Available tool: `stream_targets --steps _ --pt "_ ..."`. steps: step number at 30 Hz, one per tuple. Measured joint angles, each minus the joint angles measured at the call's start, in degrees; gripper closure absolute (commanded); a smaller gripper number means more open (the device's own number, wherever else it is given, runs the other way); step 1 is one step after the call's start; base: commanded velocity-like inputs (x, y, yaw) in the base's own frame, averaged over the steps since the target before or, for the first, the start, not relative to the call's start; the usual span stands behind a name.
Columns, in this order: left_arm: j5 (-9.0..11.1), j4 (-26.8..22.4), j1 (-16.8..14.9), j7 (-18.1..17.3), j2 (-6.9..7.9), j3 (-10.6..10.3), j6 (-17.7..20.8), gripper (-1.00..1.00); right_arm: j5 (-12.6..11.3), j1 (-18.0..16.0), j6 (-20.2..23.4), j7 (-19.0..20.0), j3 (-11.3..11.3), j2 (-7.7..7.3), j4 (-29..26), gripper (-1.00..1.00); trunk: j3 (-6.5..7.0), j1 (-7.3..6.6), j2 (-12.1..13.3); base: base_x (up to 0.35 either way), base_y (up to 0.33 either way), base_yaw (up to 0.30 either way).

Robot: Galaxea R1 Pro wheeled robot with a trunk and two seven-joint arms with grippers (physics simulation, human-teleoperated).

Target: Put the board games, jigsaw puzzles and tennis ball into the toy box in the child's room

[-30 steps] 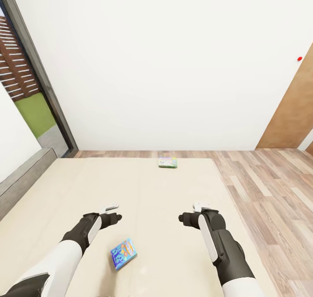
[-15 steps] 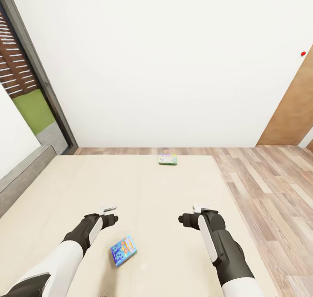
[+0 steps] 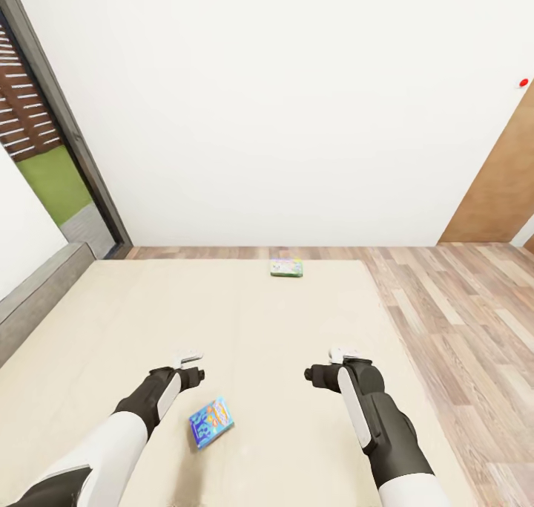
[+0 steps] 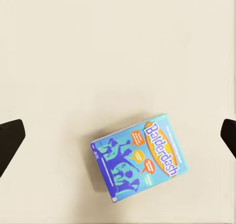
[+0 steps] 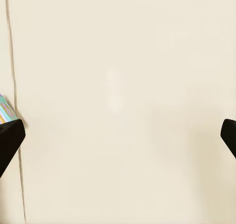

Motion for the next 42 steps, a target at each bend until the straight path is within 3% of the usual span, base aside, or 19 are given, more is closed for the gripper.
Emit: stream_targets --steps 14,32,42 --pt "-2.77 0.02 0.0 0.24 -1.6 -0.02 -0.05 -1.0 0.0 0.0 -0.08 0.0 0.0 0.0 0.74 -1.0 -1.32 0.0 0.0 0.0 0.0 0.0" --pt "-2.93 0.02 0.0 0.25 -1.78 -0.01 -0.05 -1.0 -0.1 0.0 -0.12 0.0 0.0 -0.02 0.74 -1.0 -2.98 0.0 -0.01 0.0 0.0 0.0" --pt "-2.94 0.02 0.0 0.25 -1.71 -0.06 -0.05 -1.0 -0.09 0.0 -0.03 0.06 0.12 0.05 0.42 -1.0 -3.15 0.0 -0.01 0.0 0.0 0.0"
